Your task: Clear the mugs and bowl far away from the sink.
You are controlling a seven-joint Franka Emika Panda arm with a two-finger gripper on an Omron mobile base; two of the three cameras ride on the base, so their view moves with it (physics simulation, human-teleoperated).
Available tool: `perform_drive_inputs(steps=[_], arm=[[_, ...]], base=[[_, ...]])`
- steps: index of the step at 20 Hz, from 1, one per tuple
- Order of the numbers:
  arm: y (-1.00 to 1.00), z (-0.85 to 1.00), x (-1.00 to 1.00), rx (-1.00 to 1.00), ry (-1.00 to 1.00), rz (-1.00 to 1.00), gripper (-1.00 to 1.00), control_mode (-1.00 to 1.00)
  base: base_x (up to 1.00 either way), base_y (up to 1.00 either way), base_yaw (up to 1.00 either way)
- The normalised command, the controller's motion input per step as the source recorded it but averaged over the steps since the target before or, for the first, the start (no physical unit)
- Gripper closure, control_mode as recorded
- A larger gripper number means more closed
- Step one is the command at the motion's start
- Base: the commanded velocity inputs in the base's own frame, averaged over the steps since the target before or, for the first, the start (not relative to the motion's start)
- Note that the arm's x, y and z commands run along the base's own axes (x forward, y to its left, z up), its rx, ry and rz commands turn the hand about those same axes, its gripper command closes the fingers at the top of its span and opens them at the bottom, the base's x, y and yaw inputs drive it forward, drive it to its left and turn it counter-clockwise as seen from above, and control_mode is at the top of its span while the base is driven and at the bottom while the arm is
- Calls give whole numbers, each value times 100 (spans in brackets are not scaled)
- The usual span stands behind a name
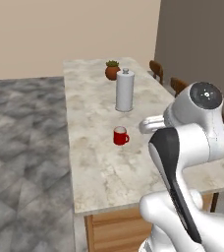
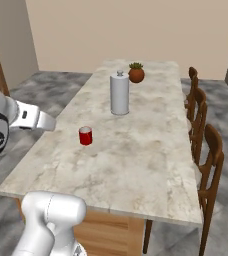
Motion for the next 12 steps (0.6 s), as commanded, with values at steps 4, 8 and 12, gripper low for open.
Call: perform_drive_inputs(steps=[4,8,12], arm=[[0,2,-7,1,0,0,-100,100],[0,0,0,0,0,0,-100,100],[0,0,0,0,0,0,-100,100]], base=[[-11,2,0],[-38,55,25],[-31,58,69]])
